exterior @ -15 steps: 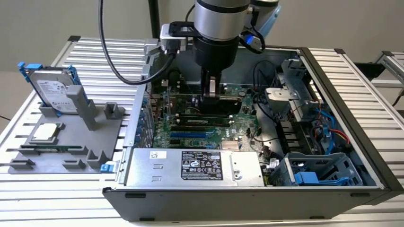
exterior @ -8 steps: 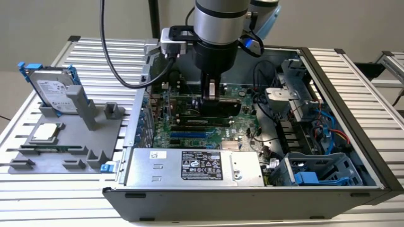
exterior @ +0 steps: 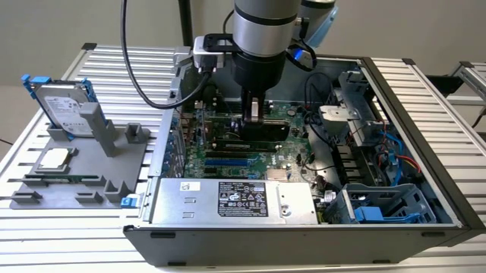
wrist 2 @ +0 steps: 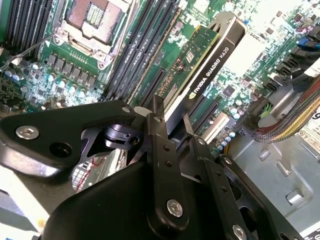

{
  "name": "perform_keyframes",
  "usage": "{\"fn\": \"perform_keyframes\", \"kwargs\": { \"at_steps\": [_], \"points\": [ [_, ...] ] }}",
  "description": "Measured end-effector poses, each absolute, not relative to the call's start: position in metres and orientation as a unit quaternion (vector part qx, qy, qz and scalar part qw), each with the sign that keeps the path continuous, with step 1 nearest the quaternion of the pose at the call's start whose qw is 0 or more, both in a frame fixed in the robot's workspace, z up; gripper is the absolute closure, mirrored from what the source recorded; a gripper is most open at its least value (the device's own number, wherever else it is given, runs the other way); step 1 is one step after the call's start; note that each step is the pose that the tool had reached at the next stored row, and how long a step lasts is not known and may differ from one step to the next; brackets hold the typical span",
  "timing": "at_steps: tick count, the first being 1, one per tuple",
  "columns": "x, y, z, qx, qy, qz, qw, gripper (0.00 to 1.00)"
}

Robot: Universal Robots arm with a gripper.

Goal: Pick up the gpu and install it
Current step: 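Insert the gpu into the slot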

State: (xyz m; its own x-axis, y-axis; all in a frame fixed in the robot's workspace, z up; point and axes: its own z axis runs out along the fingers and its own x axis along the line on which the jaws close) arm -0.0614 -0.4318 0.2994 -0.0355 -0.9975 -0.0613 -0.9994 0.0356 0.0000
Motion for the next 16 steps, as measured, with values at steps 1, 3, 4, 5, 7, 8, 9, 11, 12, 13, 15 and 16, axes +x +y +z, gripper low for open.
{"fn": "perform_keyframes", "kwargs": {
  "at_steps": [1, 3, 4, 5, 7, 8, 9, 11, 12, 13, 15, 16],
  "points": [
    [-0.061, -0.432, 0.299, -0.694, 0.719, 0.021, 0.022, 1.0],
    [-0.061, -0.432, 0.299, -0.694, 0.719, 0.021, 0.022, 1.0],
    [-0.061, -0.432, 0.299, -0.694, 0.719, 0.021, 0.022, 1.0],
    [-0.061, -0.432, 0.299, -0.694, 0.719, 0.021, 0.022, 1.0],
    [-0.062, -0.432, 0.297, -0.693, 0.721, 0.021, 0.022, 1.0],
    [-0.063, -0.432, 0.297, -0.691, 0.722, 0.021, 0.022, 1.0],
    [-0.063, -0.432, 0.296, -0.689, 0.724, 0.021, 0.022, 1.0],
    [-0.063, -0.432, 0.295, -0.683, 0.729, 0.021, 0.022, 1.0],
    [-0.063, -0.432, 0.294, -0.682, 0.731, 0.021, 0.022, 1.0],
    [-0.064, -0.432, 0.293, -0.681, 0.732, 0.021, 0.022, 1.0],
    [-0.064, -0.432, 0.29, -0.681, 0.732, 0.021, 0.023, 1.0],
    [-0.064, -0.433, 0.289, -0.681, 0.732, 0.021, 0.022, 1.0]
  ]
}}
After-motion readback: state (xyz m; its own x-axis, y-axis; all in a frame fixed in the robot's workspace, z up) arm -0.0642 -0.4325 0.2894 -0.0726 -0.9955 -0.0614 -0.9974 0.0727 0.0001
